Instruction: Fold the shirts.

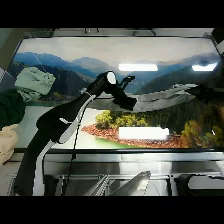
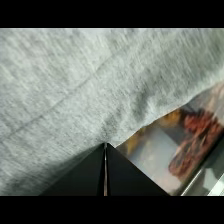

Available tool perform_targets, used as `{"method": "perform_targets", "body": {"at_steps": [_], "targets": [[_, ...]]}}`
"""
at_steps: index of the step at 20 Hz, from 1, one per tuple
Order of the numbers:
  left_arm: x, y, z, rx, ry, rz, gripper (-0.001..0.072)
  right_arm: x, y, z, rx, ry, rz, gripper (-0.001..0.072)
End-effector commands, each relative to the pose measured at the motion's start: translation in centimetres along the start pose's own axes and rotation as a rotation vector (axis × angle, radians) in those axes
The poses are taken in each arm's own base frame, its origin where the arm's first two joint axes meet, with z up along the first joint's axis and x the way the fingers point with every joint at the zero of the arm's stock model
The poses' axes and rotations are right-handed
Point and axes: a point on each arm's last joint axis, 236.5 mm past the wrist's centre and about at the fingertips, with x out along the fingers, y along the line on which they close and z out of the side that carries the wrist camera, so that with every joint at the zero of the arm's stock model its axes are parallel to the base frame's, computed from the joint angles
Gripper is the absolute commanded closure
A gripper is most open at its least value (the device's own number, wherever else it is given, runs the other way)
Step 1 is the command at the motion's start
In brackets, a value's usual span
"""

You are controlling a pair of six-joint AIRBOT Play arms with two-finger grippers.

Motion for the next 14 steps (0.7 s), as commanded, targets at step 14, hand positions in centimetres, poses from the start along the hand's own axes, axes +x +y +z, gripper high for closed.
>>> {"method": "perform_targets", "body": {"at_steps": [14], "targets": [[-31.3, 1.6, -5.1, -0.052, -0.425, -0.311, 0.0692, -1.2, 5.8, 0.9, -0.092, 0.144, -0.251, 0.0701]]}}
